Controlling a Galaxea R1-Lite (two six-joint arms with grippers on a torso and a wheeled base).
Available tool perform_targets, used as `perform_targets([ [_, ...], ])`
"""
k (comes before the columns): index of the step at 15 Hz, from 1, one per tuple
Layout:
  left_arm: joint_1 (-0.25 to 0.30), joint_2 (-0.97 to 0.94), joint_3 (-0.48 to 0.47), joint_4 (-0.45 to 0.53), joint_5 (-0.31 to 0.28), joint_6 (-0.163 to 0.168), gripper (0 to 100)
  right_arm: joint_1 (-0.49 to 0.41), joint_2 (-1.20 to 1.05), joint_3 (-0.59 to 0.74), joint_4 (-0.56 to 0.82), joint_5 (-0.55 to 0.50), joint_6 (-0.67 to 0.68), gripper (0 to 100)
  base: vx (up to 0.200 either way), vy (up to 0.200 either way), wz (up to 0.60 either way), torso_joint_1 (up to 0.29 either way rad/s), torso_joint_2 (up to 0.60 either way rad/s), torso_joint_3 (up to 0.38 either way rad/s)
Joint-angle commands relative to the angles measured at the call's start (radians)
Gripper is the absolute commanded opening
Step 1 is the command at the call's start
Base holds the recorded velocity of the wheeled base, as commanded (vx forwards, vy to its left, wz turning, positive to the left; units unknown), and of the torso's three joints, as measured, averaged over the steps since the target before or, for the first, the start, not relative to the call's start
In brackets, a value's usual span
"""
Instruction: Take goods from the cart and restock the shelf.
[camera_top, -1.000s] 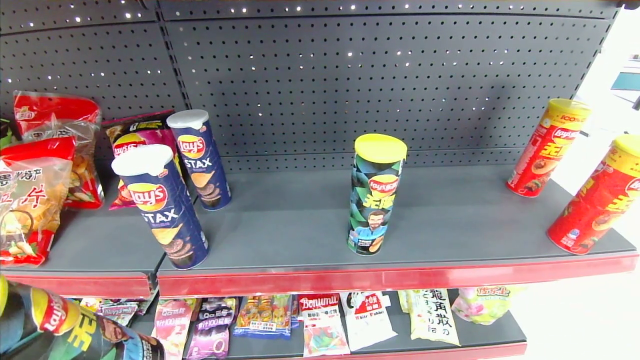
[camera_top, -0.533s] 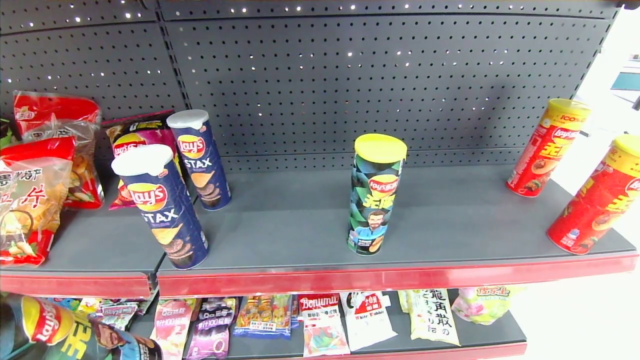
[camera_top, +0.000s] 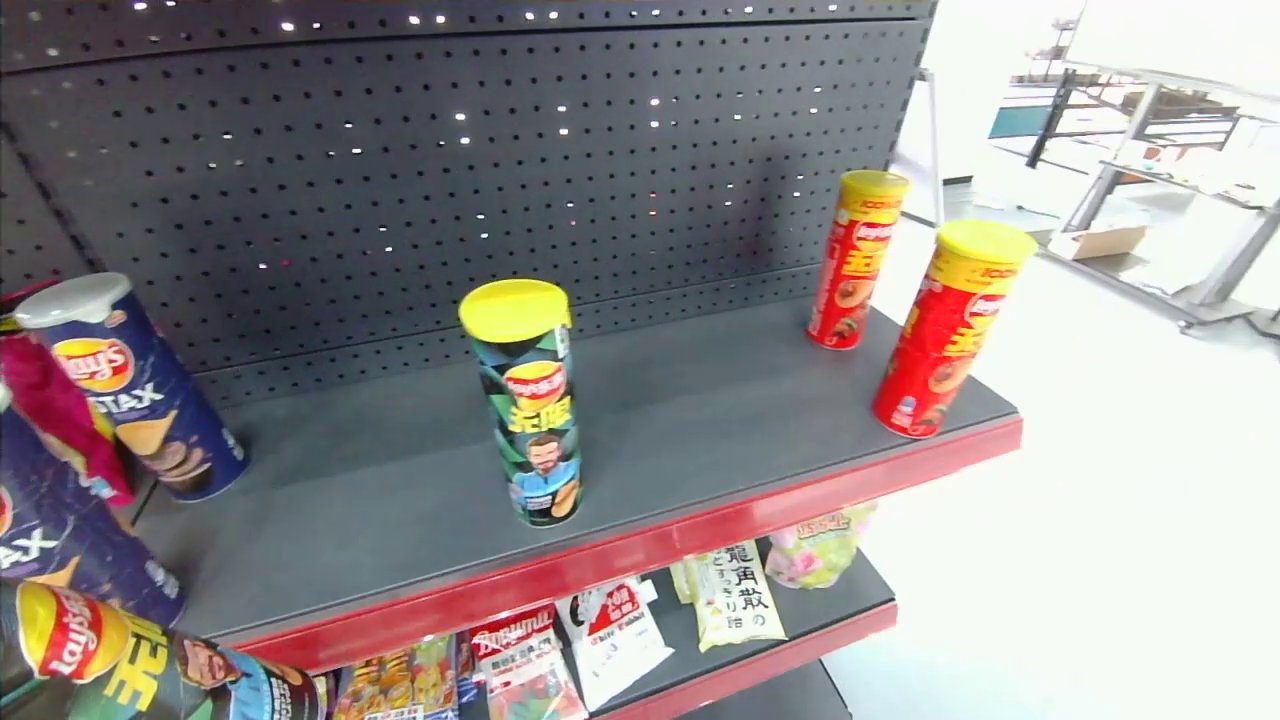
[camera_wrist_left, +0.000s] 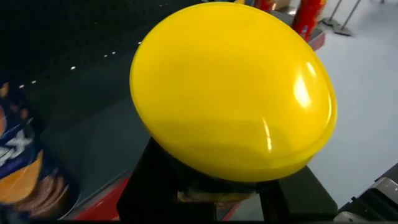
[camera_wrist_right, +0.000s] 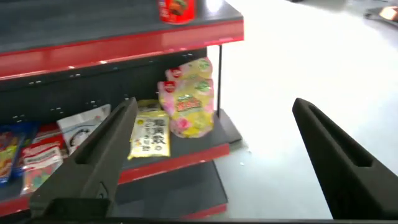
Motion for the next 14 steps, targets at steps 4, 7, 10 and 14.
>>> perform_targets([
  [4, -0.001, 0.016, -0.009, -0.001, 0.000, -0.001, 0, 0.000, 0.000, 0.000, 0.000, 0.003, 0.000, 100, 0.000, 0.000, 0.00, 0.000, 0.00, 0.000],
  [7, 0.004, 0.073, -0.031, -0.001, 0.019, -0.001, 0, 0.000, 0.000, 0.000, 0.000, 0.003, 0.000, 100, 0.000, 0.000, 0.00, 0.000, 0.00, 0.000],
  [10, 0.004, 0.186, -0.069, -0.005, 0.039, -0.001, 0, 0.000, 0.000, 0.000, 0.000, 0.003, 0.000, 100, 0.000, 0.000, 0.00, 0.000, 0.00, 0.000],
  [14, 0.005, 0.448, -0.218, -0.024, 0.043, 0.001, 0, 0.000, 0.000, 0.000, 0.000, 0.003, 0.000, 100, 0.000, 0.000, 0.00, 0.000, 0.00, 0.000],
])
